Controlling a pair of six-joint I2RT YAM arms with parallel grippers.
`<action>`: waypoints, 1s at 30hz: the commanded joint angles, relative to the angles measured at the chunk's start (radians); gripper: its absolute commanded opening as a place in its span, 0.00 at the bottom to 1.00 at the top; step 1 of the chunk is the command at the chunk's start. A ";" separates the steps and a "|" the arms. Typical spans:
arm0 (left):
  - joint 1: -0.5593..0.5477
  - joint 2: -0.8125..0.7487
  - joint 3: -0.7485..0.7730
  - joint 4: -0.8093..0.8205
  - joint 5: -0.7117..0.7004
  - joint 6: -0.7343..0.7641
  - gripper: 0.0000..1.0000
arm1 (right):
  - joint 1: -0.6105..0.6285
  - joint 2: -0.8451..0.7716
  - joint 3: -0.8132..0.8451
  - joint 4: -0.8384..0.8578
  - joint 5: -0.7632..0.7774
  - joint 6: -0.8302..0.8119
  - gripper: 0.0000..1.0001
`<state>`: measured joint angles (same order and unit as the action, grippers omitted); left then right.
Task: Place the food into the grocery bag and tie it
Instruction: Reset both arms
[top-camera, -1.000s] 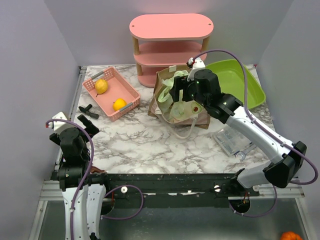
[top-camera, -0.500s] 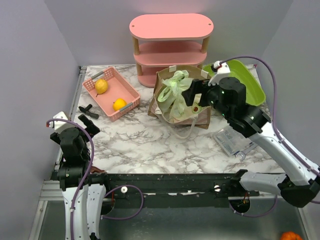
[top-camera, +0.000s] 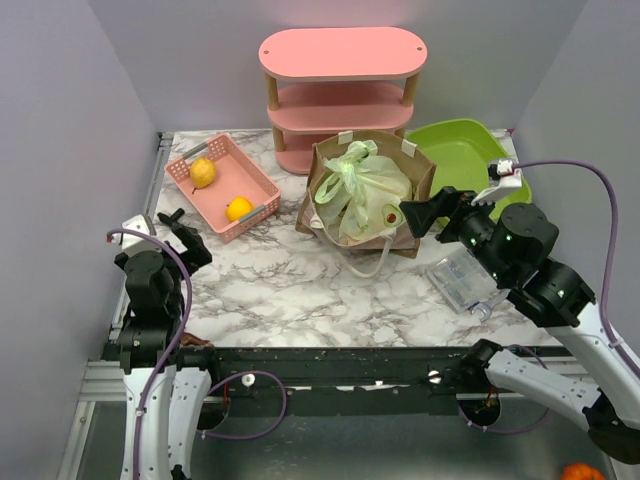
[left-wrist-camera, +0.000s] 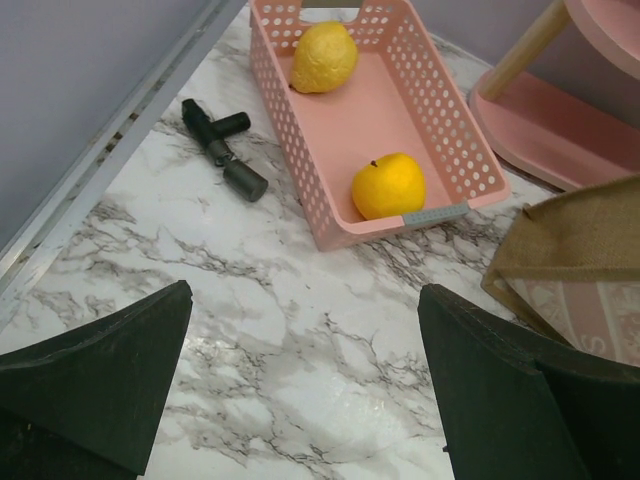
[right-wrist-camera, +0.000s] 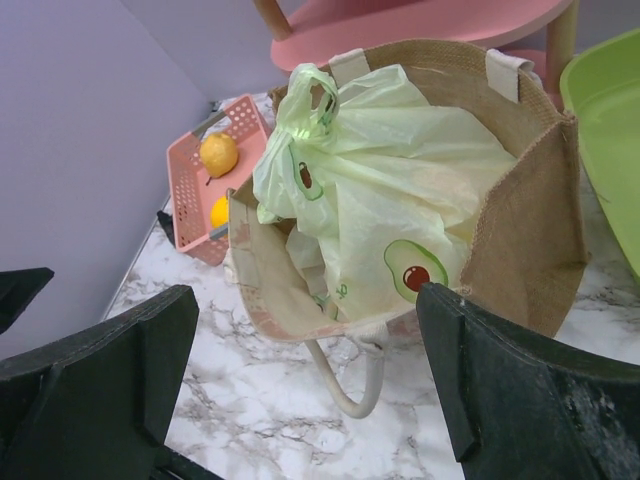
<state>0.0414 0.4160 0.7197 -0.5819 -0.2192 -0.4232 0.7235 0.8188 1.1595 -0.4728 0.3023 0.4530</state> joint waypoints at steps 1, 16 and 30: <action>-0.038 -0.001 -0.014 0.059 0.112 0.029 0.98 | -0.003 -0.061 -0.056 0.000 0.013 0.019 1.00; -0.124 -0.134 -0.002 -0.096 0.397 0.010 0.99 | -0.001 -0.114 -0.176 0.019 -0.035 0.016 1.00; -0.124 -0.145 -0.008 -0.060 0.442 0.027 0.98 | -0.003 -0.398 -0.416 0.135 -0.109 0.072 1.00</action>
<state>-0.0807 0.2832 0.7197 -0.6521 0.1932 -0.4080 0.7235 0.4355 0.7551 -0.3897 0.2142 0.5076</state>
